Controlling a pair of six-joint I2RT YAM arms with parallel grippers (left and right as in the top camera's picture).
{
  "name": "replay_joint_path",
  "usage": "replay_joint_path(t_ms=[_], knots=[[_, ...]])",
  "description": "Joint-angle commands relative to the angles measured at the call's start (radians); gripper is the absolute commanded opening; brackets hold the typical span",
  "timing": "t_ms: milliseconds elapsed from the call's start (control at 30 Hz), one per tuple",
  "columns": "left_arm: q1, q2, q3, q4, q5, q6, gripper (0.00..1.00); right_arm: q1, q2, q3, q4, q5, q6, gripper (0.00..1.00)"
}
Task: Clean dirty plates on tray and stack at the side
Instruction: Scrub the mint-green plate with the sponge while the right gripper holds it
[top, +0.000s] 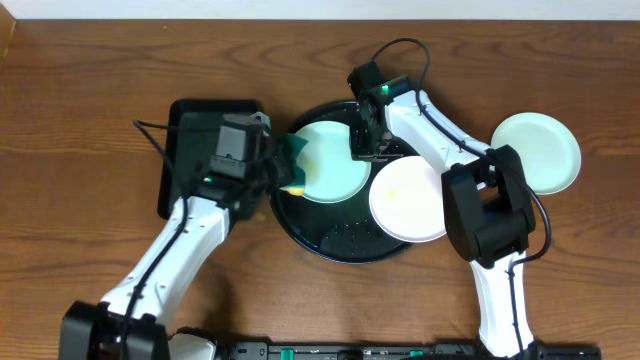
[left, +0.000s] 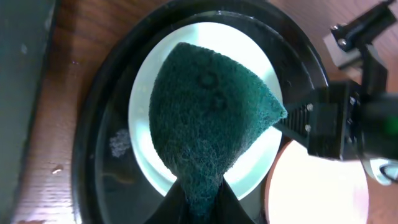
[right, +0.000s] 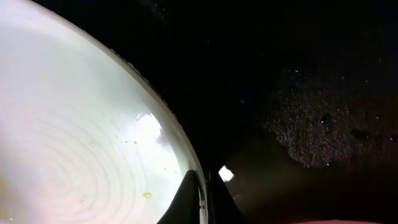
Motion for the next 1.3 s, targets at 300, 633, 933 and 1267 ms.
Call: replay_joint_path(t_ms=[300,633,933,1267], knots=[[-0.101,0.227,-0.005,0.275,-0.060,-0.267,0.07,0.006,0.016,-0.024,0.023,0.090,0.023,0.01],[-0.133,0.344,-0.005,0.412,-0.154,-0.365,0.08,0.005,0.016,-0.024,0.026,0.090,0.023,0.01],[-0.132,0.434,-0.005,0.411,-0.212,-0.248,0.09,0.005,0.016,-0.024,0.029,0.091,0.019,0.01],[-0.130,0.370,-0.005,0.303,-0.419,0.009,0.08,0.006,0.016,-0.024,0.030,0.091,-0.006,0.01]])
